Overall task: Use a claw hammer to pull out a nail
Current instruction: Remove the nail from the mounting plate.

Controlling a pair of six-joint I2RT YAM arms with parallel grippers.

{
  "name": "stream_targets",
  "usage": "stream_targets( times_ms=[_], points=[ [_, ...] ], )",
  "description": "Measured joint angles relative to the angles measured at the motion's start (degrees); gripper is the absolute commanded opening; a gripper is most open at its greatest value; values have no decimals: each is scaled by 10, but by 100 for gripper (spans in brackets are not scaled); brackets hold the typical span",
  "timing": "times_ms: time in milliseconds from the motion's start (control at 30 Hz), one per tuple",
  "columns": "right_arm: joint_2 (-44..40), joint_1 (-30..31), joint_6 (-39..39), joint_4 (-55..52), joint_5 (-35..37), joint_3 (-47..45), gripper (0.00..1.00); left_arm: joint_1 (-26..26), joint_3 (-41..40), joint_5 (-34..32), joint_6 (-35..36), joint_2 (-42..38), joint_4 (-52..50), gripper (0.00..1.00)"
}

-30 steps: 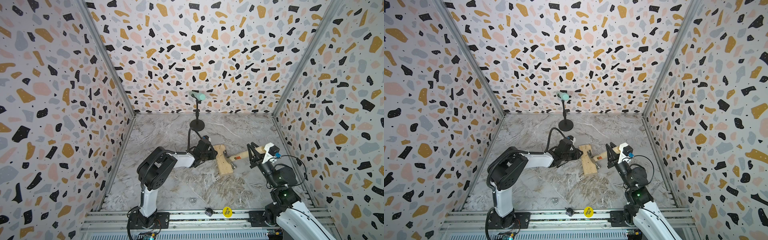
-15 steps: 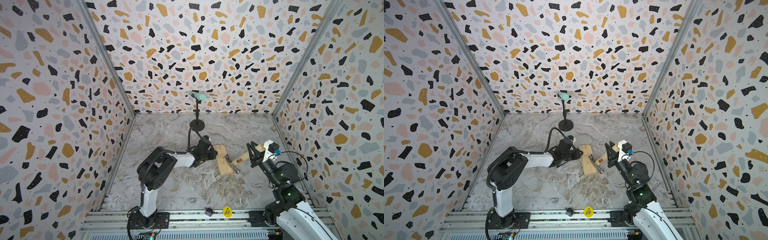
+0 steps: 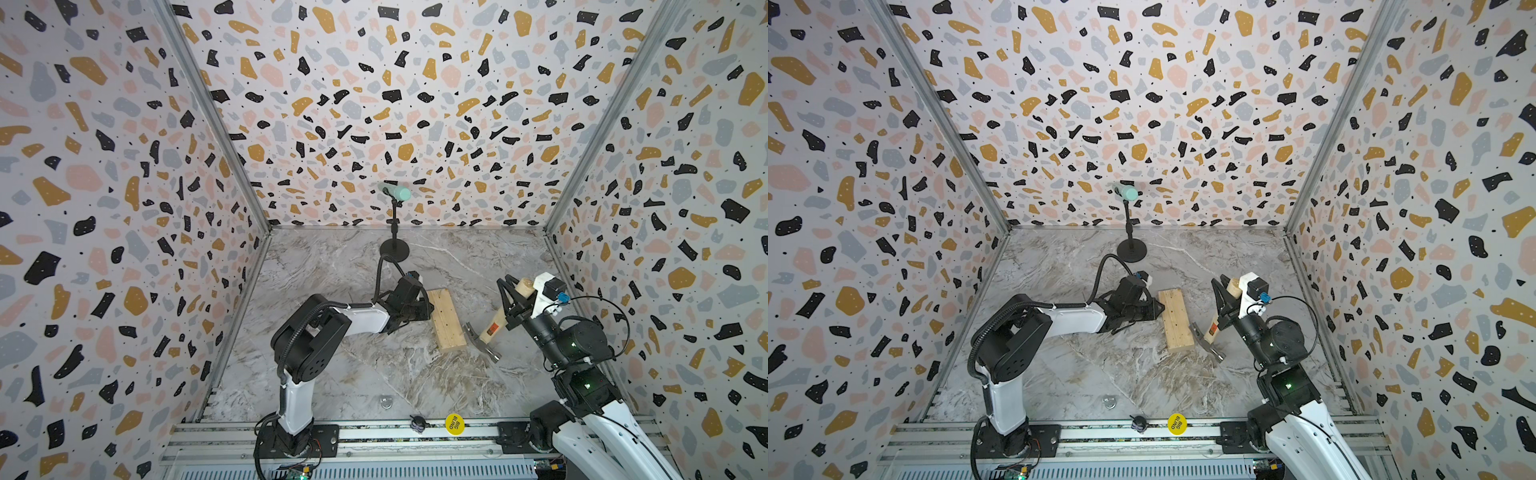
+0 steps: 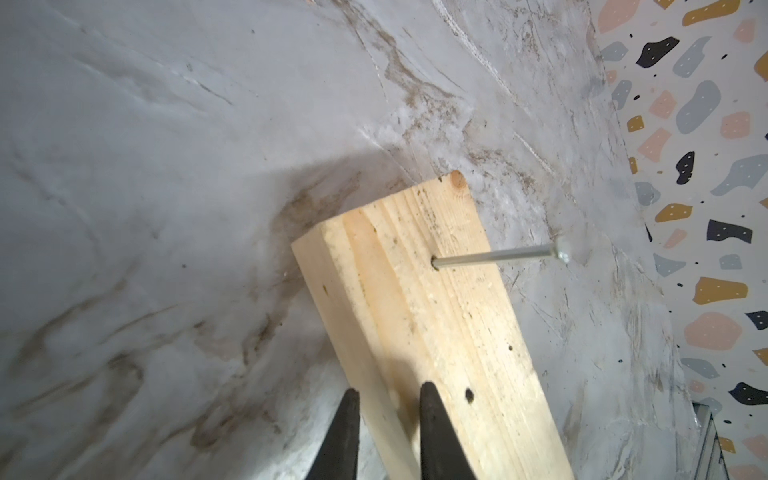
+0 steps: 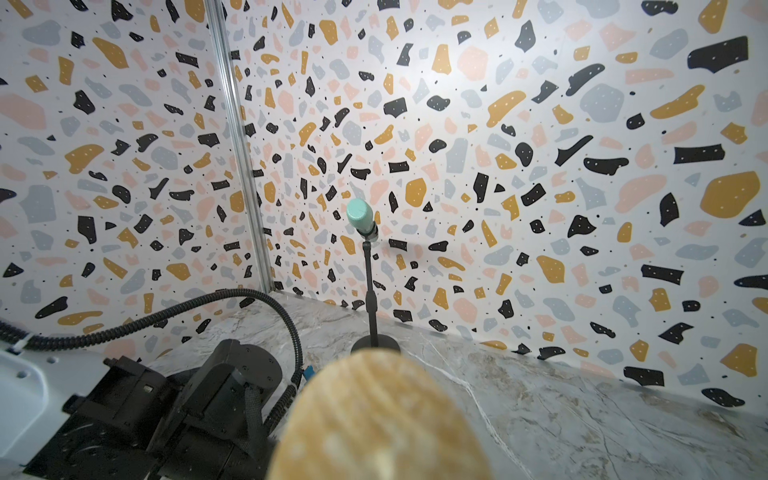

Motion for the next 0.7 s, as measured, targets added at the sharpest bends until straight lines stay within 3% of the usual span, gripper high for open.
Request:
stream_targets(
  times_ms=[200,700],
  points=[
    [27,0,1,-5,-14,44,0,0,-1,-9,28,-25,-56,21],
    [188,-1,43,-83,-76,198,0,0,-25,-40,101,-162,-85,35]
  ],
)
